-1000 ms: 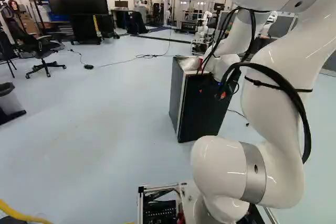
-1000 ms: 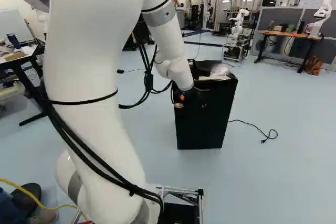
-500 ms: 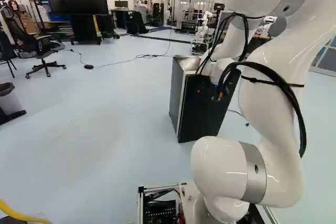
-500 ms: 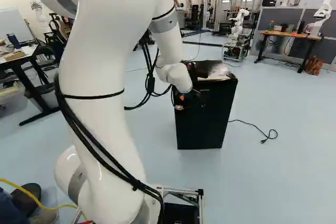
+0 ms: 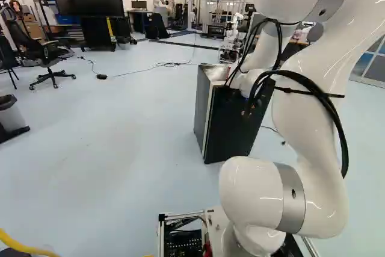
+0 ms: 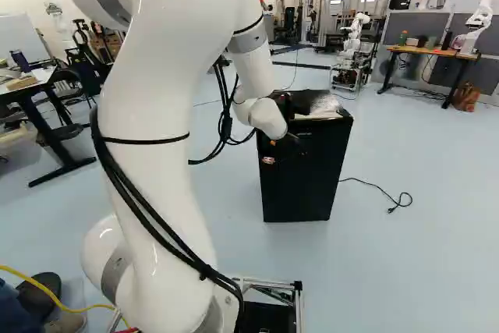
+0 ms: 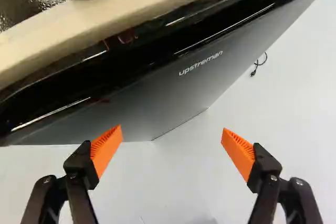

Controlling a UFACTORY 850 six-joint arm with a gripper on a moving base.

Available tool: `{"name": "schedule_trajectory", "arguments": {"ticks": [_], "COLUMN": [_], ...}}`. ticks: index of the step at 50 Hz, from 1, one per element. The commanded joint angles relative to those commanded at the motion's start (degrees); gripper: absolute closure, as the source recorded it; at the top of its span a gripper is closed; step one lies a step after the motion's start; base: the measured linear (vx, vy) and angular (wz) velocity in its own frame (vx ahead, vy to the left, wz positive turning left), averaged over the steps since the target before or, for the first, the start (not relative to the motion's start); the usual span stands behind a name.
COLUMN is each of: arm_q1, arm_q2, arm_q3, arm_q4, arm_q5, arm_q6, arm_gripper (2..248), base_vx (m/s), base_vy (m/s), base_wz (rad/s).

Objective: Grab a drink from the fridge

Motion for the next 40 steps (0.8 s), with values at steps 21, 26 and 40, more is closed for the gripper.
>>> {"name": "schedule_trajectory", "arguments": {"ticks": [21, 26, 40], "arm_q1": [0.1, 0.3, 1.0], "arm_q2": [0.1, 0.1, 0.5], "arm_q3": [0.1, 0.2, 0.6], "arm_q4": [0.0, 0.0, 0.0], "arm_q5": [3.9, 4.0, 4.0], "arm_q6": [0.0, 0.0, 0.0], "arm_gripper": [3, 3, 3], "base_vx": [0.000, 0.000, 0.000], "base_vy": [0.000, 0.000, 0.000], "base_wz": [0.000, 0.000, 0.000]}}
